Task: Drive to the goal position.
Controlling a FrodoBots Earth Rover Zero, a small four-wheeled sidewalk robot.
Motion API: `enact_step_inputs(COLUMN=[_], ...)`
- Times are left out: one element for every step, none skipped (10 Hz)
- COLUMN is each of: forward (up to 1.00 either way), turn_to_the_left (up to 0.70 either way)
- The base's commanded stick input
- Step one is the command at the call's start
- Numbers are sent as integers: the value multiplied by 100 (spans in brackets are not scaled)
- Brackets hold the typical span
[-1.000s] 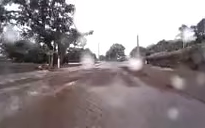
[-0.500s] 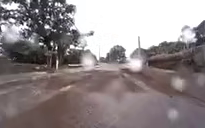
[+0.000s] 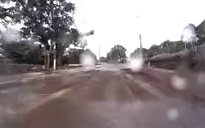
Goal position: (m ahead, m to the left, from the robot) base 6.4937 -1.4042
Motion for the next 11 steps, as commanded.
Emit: enact_step_inputs(forward=[85, 85, 85, 85, 85, 85, 85, 85, 85, 85, 85], turn_to_the_left=[0, 0, 0, 0, 0, 0, 0, 0, 0, 0, 0])
